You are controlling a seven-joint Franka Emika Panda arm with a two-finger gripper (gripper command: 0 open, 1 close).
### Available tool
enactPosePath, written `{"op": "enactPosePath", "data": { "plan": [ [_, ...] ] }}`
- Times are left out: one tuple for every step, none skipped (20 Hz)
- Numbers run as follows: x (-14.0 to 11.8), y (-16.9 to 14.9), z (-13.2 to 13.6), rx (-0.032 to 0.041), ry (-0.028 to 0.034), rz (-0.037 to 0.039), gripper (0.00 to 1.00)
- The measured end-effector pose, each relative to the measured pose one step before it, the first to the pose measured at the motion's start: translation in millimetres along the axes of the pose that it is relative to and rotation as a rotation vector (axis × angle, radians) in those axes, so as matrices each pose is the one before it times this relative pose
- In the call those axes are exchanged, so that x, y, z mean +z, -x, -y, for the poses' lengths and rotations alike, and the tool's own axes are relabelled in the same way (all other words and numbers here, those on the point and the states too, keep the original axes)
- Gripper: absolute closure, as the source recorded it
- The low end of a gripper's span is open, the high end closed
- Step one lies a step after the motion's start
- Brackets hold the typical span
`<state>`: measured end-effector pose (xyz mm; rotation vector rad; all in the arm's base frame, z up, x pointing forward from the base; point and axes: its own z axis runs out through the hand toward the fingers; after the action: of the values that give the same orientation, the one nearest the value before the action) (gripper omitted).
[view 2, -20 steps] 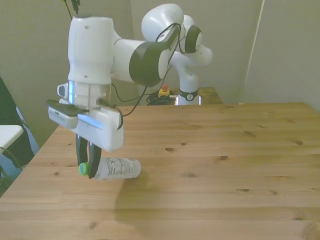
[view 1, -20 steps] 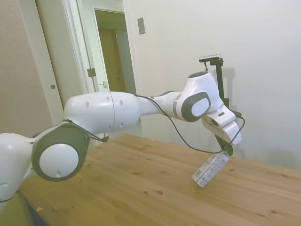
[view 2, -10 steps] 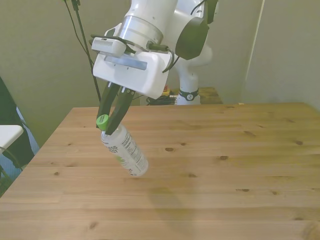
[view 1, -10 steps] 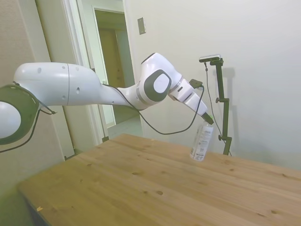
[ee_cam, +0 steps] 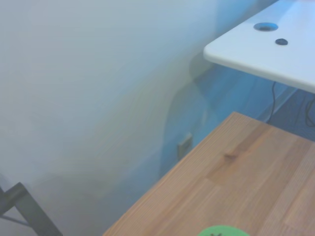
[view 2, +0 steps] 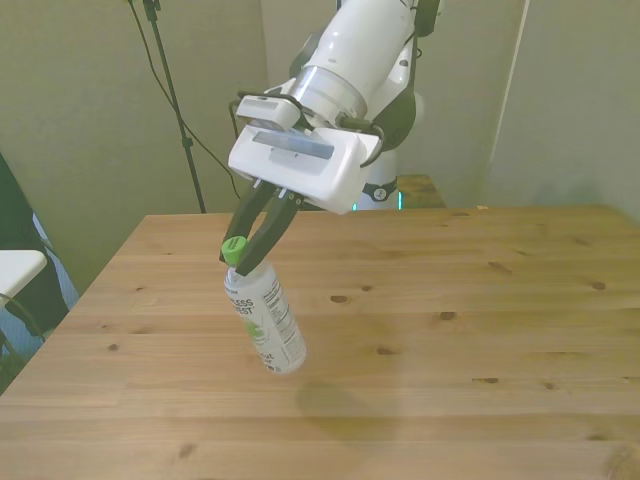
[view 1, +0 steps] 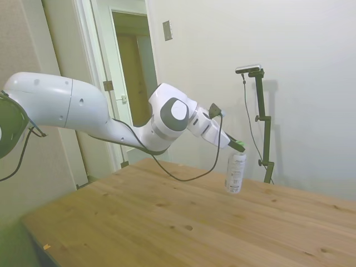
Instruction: Stand the water bottle
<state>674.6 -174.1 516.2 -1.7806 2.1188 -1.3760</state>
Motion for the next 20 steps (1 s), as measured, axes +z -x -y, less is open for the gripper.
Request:
{"op": "enactPosePath", "data": {
  "plan": [
    [2.7, 6.87, 0.97, 0.00323, -0.00651, -0.01805, 1.0],
    [2.08, 6.94, 1.91, 0.00439, -0.00796, -0.019, 1.0],
    [2.35, 7.03, 1.53, 0.00335, -0.0057, -0.0165, 1.0],
    [2.57, 6.17, 1.12, 0.00133, -0.00102, -0.01221, 1.0],
    [2.97, 5.96, 0.4, 0.00146, 0.002, -0.00812, 1.0],
    [3.85, 5.83, -0.34, -0.0028, 0.00421, -0.00621, 1.0],
    [4.21, 5.79, -0.75, -0.0032, 0.00349, -0.00499, 1.0],
    [4.25, 5.0, -0.63, -0.0018, 0.00509, -0.00552, 1.0],
    [4.4, 5.12, -1.47, -0.00121, 0.00962, -0.00463, 1.0],
    [4.23, 4.42, -1.06, -0.00333, 0.00629, -0.00439, 1.0],
    [4.42, 3.05, -1.5, -0.00226, 0.00434, -0.00274, 1.0],
    [3.9, 2.5, -1.5, -0.00322, 0.00356, -0.00147, 1.0],
    [2.84, 0.66, -0.03, -0.00256, -0.00066, -0.00242, 1.0],
    [1.18, 0.01, 0.6, -0.00296, 0.00111, -0.0033, 0.0],
    [0.38, 0.21, 0.44, -0.00278, -0.00008, -0.00113, 0.0],
    [0.37, 0.58, 0.21, -0.00403, -0.00046, 0.00047, 0.0],
    [-0.1, 0.88, 0.35, -0.00343, -0.00052, 0.00138, 0.0],
    [-0.18, 0.36, 0.28, -0.00344, 0.00016, -0.00034, 0.0],
    [0.24, 0.07, -0.08, -0.0044, -0.00084, -0.00063, 0.0],
    [-0.06, 0.08, -0.04, -0.00241, -0.00119, 0.00168, 0.0]
  ]
}}
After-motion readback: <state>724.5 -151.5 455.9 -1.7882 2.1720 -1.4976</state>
